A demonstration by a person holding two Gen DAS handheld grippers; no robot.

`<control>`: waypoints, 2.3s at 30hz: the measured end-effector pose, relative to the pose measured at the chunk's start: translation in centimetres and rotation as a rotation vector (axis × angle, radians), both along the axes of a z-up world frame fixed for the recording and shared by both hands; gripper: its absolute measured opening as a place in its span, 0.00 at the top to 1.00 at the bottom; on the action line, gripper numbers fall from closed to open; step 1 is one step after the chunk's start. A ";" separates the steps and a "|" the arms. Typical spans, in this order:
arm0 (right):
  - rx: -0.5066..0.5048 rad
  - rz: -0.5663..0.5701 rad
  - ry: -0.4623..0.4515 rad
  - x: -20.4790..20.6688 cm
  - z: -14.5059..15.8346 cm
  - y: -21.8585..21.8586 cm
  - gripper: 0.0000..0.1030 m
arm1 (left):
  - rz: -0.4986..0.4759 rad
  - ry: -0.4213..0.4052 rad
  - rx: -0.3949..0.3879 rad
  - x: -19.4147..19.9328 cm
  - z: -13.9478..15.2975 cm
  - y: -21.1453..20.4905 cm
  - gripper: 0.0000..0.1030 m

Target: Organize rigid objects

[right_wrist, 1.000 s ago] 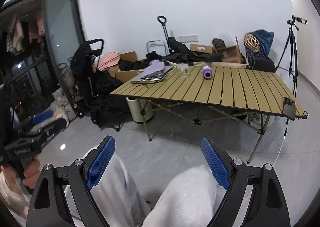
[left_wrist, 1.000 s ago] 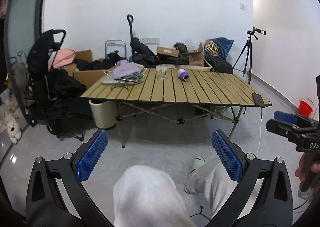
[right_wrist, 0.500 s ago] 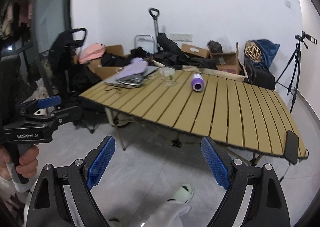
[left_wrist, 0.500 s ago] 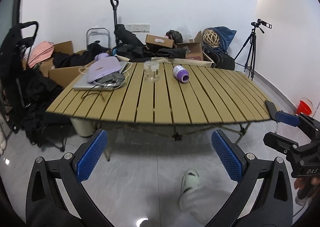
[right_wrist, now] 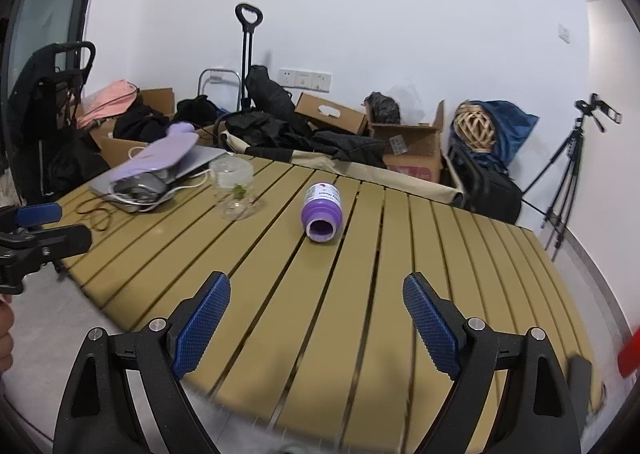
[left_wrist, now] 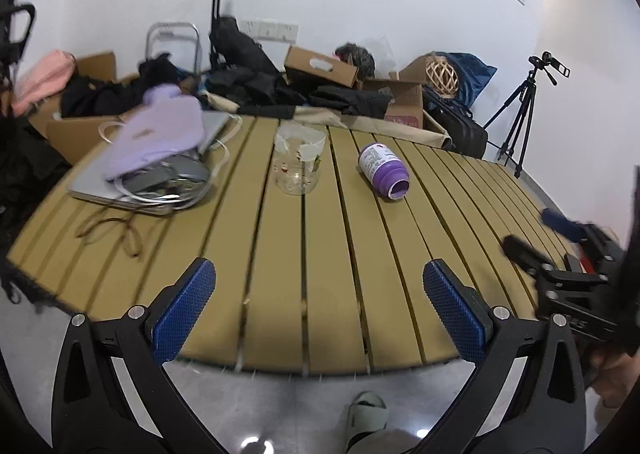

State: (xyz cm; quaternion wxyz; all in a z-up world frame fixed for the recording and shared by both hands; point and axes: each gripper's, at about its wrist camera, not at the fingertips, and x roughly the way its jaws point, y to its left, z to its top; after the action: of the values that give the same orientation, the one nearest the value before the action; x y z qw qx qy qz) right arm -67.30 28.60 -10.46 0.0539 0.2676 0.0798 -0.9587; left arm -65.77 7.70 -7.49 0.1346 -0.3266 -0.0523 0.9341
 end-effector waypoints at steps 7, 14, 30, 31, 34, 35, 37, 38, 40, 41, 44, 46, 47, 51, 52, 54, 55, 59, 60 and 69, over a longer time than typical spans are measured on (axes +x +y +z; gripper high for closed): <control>-0.145 0.047 -0.204 -13.4 -3.6 -0.5 0.11 | -0.058 -0.051 -0.017 -8.8 -2.2 2.3 0.00; -0.091 -0.004 -0.253 -23.1 -6.5 -1.0 0.27 | -0.054 -0.062 0.020 -14.5 -3.7 3.2 0.00; 0.009 0.549 -0.274 -10.5 -7.5 -6.2 0.37 | -0.129 -0.115 0.056 -13.9 -3.6 4.1 0.08; 0.017 0.575 -0.265 -9.7 -7.5 -6.8 0.37 | -0.130 -0.121 0.030 -13.9 -3.8 4.6 0.19; 0.061 0.608 -0.242 -8.7 -7.6 -8.1 0.36 | -0.139 -0.169 0.017 -14.2 -4.9 5.1 0.39; 0.087 0.598 -0.230 -8.7 -7.8 -8.4 0.35 | -0.134 -0.184 0.003 -14.2 -5.4 5.1 0.46; 0.135 0.535 -0.231 -9.0 -8.4 -8.1 0.32 | -0.128 -0.205 -0.023 -14.1 -6.4 5.0 0.48; 0.143 0.504 -0.239 -9.2 -8.7 -7.8 0.27 | -0.129 -0.210 -0.030 -14.0 -6.6 4.8 0.49; 0.108 0.463 -0.257 -9.4 -9.1 -6.7 0.27 | -0.137 -0.205 -0.037 -13.6 -6.7 4.7 0.50; 0.087 0.449 -0.272 -9.5 -9.3 -6.2 0.27 | -0.142 -0.198 -0.052 -13.4 -6.7 4.7 0.50; 0.058 0.410 -0.250 -9.3 -8.9 -4.3 0.27 | -0.147 -0.180 -0.128 -12.7 -5.8 4.9 0.49; 0.039 0.374 -0.243 -9.1 -8.4 -3.3 0.27 | -0.167 -0.134 -0.101 -11.9 -4.5 4.4 0.42; 0.031 0.364 -0.244 -9.1 -8.2 -2.9 0.27 | -0.185 -0.122 -0.086 -11.7 -3.8 4.5 0.29; 0.000 0.301 -0.243 -8.8 -7.2 -1.1 0.27 | -0.388 -0.282 -0.077 -12.0 -4.2 7.3 0.09; -0.020 0.287 -0.247 -8.6 -7.2 -0.6 0.27 | -0.414 -0.339 -0.133 -12.6 -5.3 8.5 0.10; -0.068 0.266 -0.267 -8.4 -7.3 0.3 0.27 | -0.404 -0.421 -0.214 -13.6 -7.2 9.8 0.42; -0.085 0.259 -0.274 -8.1 -7.4 0.7 0.27 | -0.396 -0.446 -0.214 -14.2 -7.8 9.9 0.42; -0.154 0.237 -0.296 -8.3 -7.3 2.1 0.27 | -0.396 -0.359 -0.230 -14.5 -6.5 10.2 0.42; -0.170 0.232 -0.294 -8.2 -7.1 2.6 0.27 | -0.405 -0.335 -0.229 -14.6 -5.9 10.3 0.42; -0.636 0.356 -0.270 -13.7 0.7 6.4 0.23 | -0.547 0.057 -0.142 -15.9 2.9 12.2 0.42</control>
State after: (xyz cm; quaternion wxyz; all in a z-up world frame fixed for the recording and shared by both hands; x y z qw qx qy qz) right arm -80.97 35.03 -9.76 0.3096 0.3433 -0.1843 -0.8674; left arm -81.68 19.86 -4.64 0.3597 -0.3109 0.1070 0.8732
